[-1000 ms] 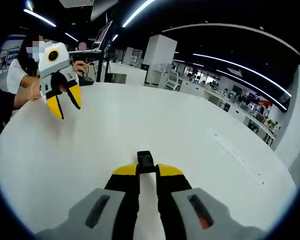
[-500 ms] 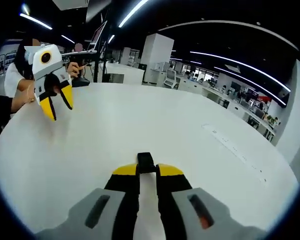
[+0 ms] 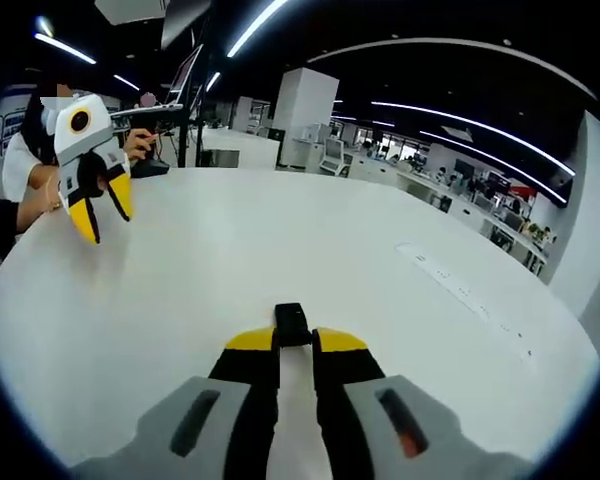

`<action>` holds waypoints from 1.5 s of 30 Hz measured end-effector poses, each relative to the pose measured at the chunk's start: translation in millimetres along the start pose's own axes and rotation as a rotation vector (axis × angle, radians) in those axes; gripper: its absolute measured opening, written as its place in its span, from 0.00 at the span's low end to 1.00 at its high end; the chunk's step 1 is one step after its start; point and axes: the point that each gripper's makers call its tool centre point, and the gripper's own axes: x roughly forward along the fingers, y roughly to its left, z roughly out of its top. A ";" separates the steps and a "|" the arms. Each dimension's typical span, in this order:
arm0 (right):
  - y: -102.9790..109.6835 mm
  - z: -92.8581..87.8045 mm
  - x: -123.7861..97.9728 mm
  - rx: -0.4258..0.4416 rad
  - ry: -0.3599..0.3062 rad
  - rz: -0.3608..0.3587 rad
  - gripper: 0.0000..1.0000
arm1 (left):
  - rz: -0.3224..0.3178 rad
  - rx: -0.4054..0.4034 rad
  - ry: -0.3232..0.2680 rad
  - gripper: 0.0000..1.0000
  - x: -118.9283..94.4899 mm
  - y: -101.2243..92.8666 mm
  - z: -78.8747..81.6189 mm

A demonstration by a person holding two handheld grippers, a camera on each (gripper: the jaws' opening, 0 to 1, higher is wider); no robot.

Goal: Snap the two parts of the plastic buckle together until the buckle closes and remains connected.

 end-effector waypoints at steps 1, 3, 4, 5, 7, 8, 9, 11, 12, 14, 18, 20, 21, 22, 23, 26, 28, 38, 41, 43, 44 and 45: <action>-0.4 -0.3 0.1 0.006 -0.001 0.000 0.12 | 0.000 -0.001 0.000 0.18 0.1 0.0 0.0; -0.9 -0.9 0.0 0.008 0.000 -0.004 0.12 | 0.001 -0.001 0.001 0.18 0.1 -0.1 -0.3; -1.4 -1.3 -0.2 0.008 0.001 -0.007 0.12 | 0.002 0.000 0.002 0.18 0.1 0.1 -0.5; -1.7 -1.5 -0.2 0.008 0.001 -0.009 0.12 | 0.002 0.000 0.002 0.18 0.1 0.1 -0.5; -2.4 -1.8 -0.4 0.013 0.001 -0.009 0.12 | 0.002 0.001 0.003 0.18 0.1 -0.1 -0.7; -3.2 -1.8 -0.5 0.015 -0.001 -0.011 0.12 | 0.002 0.003 0.004 0.18 0.1 -0.2 -0.8; -3.8 -1.9 -0.5 0.016 -0.001 -0.013 0.13 | 0.002 0.003 0.004 0.18 0.1 -0.3 -0.8; -5.5 -2.2 -0.5 0.024 -0.003 -0.016 0.13 | 0.001 0.002 0.003 0.18 0.1 -0.5 -0.5; -5.8 -2.2 -0.5 0.025 -0.004 -0.018 0.13 | 0.001 0.002 0.002 0.18 0.1 -0.5 -0.5; -6.8 -2.3 -0.6 0.027 -0.004 -0.020 0.13 | 0.002 0.003 0.003 0.18 0.0 -0.3 -0.5; -7.7 -2.3 -0.8 0.028 -0.004 -0.023 0.13 | 0.001 0.002 0.003 0.18 0.0 0.1 -0.3; -8.4 -2.2 -0.8 0.028 -0.005 -0.025 0.13 | 0.001 0.003 0.003 0.18 0.0 0.2 -0.4; -8.9 -2.2 -0.9 0.027 -0.005 -0.027 0.13 | 0.001 0.002 0.003 0.18 0.0 0.2 -0.4; -9.4 -2.5 -1.0 0.025 -0.003 -0.029 0.13 | 0.001 0.002 0.003 0.18 0.0 0.2 -0.4; -10.0 -2.8 -1.0 0.022 0.000 -0.032 0.13 | 0.001 0.002 0.003 0.18 0.0 0.3 -0.4; -11.0 -3.0 -1.3 0.022 0.000 -0.034 0.13 | 0.001 0.003 0.004 0.18 -0.2 0.2 -0.5; -10.3 -2.7 -1.4 0.024 -0.002 -0.031 0.13 | 0.001 0.002 0.003 0.18 -0.3 0.1 -0.5; -10.6 -0.4 -6.6 0.023 -0.007 -0.034 0.13 | 0.019 -0.012 0.011 0.18 -0.7 3.9 -2.8; -13.0 0.1 -9.0 0.022 -0.008 -0.042 0.13 | 0.027 -0.017 0.013 0.18 -1.0 6.0 -3.4; -13.6 0.9 -10.7 0.022 -0.011 -0.047 0.13 | 0.025 -0.031 0.010 0.18 -1.2 7.0 -3.3; -13.8 1.7 -11.7 0.022 -0.014 -0.050 0.13 | 0.023 -0.039 0.010 0.18 -1.3 6.9 -3.4; -14.0 2.6 -12.6 0.023 -0.018 -0.053 0.14 | 0.023 -0.048 0.008 0.18 -1.4 7.3 -3.3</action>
